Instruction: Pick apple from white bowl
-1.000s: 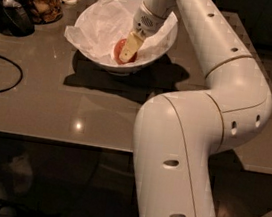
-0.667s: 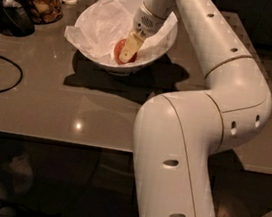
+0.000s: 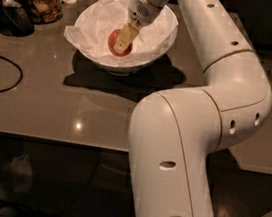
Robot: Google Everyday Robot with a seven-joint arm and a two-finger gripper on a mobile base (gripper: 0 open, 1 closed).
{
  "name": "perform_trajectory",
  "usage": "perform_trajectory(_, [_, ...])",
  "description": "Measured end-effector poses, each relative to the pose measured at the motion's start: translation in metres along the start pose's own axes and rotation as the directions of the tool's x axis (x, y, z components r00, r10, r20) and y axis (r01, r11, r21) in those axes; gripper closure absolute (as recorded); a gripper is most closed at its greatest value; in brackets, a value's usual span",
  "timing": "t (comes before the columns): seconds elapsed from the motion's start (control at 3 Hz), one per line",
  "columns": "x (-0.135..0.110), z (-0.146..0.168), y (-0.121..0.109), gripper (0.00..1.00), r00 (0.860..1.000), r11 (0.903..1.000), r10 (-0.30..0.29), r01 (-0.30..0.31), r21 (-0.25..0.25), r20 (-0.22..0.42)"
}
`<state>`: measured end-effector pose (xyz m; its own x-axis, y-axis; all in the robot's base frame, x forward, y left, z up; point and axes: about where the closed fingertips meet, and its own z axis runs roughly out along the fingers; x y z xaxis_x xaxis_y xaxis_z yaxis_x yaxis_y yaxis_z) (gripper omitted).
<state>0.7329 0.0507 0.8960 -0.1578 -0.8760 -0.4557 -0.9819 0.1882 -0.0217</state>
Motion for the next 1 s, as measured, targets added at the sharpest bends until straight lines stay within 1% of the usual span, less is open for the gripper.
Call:
perform_trajectory(0.67, [-0.022,-0.023,0.01,1.0,0.998,0.9987,-0.047,0.047,0.02,0.031])
perform_trajectory(1.0, [-0.032,-0.039,0.018,1.0,0.997,0.997,-0.068,0.067,0.039,0.037])
